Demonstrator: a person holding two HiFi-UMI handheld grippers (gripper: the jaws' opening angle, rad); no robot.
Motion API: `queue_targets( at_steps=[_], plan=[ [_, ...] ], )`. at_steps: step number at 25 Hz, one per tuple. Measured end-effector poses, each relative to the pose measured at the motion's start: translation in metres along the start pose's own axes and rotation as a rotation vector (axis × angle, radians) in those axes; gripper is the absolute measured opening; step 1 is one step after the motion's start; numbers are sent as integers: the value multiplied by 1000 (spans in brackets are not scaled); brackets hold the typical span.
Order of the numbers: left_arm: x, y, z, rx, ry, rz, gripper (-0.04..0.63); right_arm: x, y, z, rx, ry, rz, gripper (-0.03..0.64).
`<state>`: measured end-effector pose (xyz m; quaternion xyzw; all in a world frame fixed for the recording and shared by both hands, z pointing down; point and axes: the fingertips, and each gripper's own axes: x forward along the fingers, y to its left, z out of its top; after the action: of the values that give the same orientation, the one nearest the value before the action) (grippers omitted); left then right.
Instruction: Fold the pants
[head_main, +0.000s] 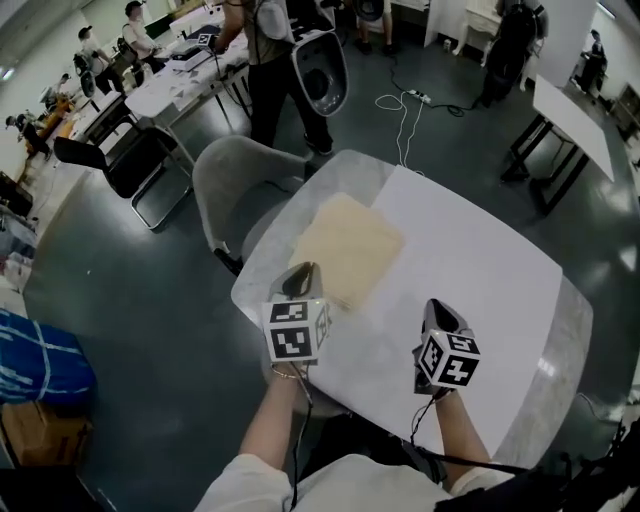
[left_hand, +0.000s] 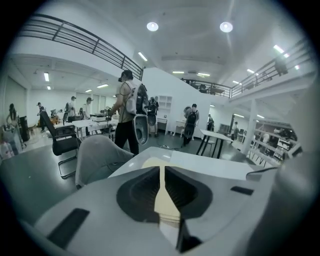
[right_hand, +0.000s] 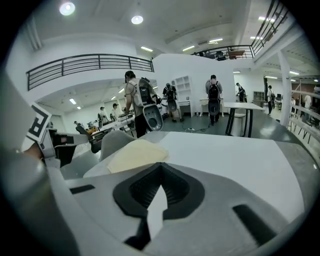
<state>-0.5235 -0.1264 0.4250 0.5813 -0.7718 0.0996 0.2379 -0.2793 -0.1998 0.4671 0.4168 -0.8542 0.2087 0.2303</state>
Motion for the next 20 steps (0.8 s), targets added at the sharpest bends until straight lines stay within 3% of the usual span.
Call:
queue_targets(
  at_steps=[5,10,20],
  plan=[
    [-66,-25,0,-23,-62,18,21,-40,9,11,-4,-58,35,-8],
    [-113,-49,-5,-41,-86,19,12,-73,28,12,-95,-81,96,-7],
    [-150,-60,0,-30,-152,54,11,-113,48,37,-151,-180,123,-9]
  ],
)
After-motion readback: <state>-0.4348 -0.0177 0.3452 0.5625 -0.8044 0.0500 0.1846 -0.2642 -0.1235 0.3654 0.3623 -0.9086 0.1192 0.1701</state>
